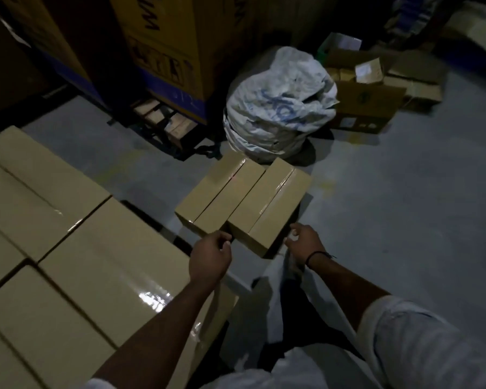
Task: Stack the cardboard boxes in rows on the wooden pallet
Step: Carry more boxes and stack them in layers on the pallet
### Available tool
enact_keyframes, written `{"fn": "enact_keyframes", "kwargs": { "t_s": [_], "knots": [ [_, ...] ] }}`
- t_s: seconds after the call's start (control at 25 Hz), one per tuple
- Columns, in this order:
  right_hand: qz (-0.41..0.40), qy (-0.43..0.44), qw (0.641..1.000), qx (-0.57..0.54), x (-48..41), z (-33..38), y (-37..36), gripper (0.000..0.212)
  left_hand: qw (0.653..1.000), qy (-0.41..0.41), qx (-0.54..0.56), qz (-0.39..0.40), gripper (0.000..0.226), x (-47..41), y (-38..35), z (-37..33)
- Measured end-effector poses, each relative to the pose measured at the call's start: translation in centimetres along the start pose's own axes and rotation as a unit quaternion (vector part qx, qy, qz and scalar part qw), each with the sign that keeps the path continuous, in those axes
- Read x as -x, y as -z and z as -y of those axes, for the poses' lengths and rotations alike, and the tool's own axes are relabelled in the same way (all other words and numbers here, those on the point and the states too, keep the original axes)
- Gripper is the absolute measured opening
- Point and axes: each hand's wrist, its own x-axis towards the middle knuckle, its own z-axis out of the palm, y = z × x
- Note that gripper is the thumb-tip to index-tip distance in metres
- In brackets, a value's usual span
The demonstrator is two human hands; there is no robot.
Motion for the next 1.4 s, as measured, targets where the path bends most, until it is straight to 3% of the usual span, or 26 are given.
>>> {"fn": "enact_keyframes", "kwargs": {
  "t_s": [0.24, 0.4, 0.52, 0.68, 0.8, 0.96, 1.12, 1.4],
  "knots": [
    [0.046, -0.072, 0.996, -0.033, -19.6, -3.2, -0.1, 0.064, 0.989, 0.042, -0.103, 0.094, 0.015, -17.1, -10.6, -2.6],
    [0.045, -0.146, 0.987, -0.039, -33.8, -8.7, -2.6, 0.070, 0.969, 0.095, -0.141, 0.177, 0.029, -29.2, -21.4, -0.9],
    [0.033, -0.188, 0.980, -0.061, -41.7, -12.6, -5.5, 0.073, 0.962, 0.098, -0.165, 0.192, 0.029, -36.0, -28.4, 1.4],
    [0.008, -0.161, 0.984, -0.072, -48.0, -15.9, -10.1, 0.077, 0.944, 0.077, -0.246, 0.204, 0.041, -42.4, -35.1, 5.3],
    [-0.002, -0.143, 0.987, -0.075, -50.1, -16.8, -12.8, 0.078, 0.934, 0.066, -0.265, 0.229, 0.055, -45.8, -38.6, 7.1],
    [-0.011, -0.107, 0.994, -0.010, -49.9, -18.4, -13.8, 0.060, 0.930, 0.052, -0.256, 0.260, 0.070, -48.0, -41.6, 7.7],
    [-0.018, -0.100, 0.995, -0.015, -49.4, -20.7, -13.2, 0.056, 0.922, 0.036, -0.241, 0.302, 0.086, -49.1, -43.0, 8.6],
    [-0.072, -0.092, 0.982, -0.147, -48.4, -21.7, -12.3, 0.066, 0.940, 0.008, -0.141, 0.310, 0.099, -47.0, -43.8, 7.3]
  ]
}}
